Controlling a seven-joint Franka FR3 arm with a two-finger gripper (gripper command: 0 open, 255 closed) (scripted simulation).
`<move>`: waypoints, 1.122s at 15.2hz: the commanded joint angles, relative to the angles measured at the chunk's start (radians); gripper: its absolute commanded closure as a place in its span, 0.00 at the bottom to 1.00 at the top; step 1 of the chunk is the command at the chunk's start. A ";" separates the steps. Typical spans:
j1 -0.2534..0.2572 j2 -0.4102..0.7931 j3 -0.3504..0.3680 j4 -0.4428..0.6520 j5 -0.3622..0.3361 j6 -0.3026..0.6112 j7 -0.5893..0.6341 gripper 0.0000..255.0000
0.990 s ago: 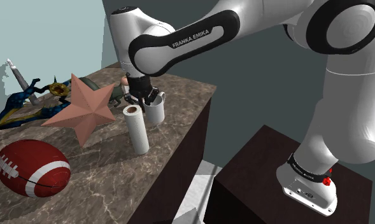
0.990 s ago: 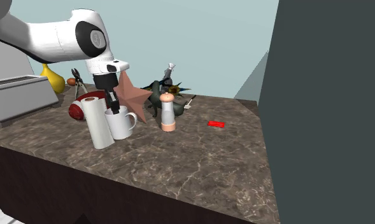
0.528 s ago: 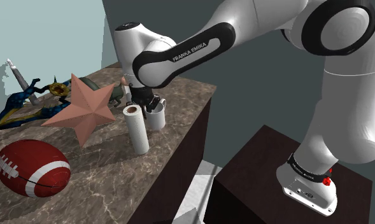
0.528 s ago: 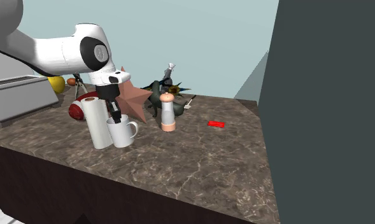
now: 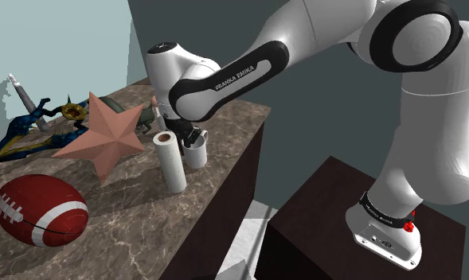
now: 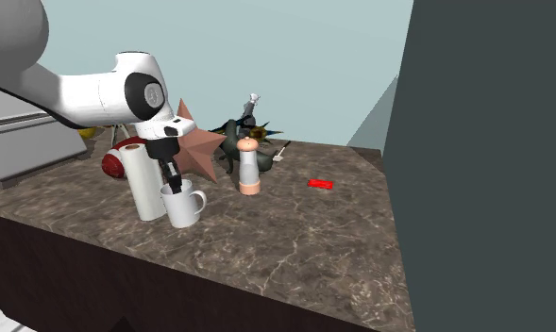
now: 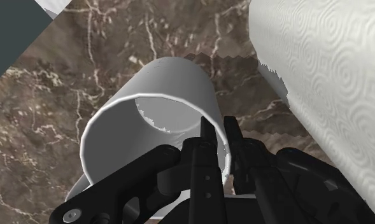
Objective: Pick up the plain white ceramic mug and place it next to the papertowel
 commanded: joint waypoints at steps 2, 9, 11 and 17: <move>0.000 0.000 0.000 -0.001 0.000 0.002 0.000 1.00; 0.000 0.000 0.000 -0.001 0.000 0.002 0.000 0.00; 0.000 0.000 0.000 -0.001 0.000 0.002 0.000 0.00; 0.001 -0.048 0.009 0.057 0.017 -0.104 -0.011 0.00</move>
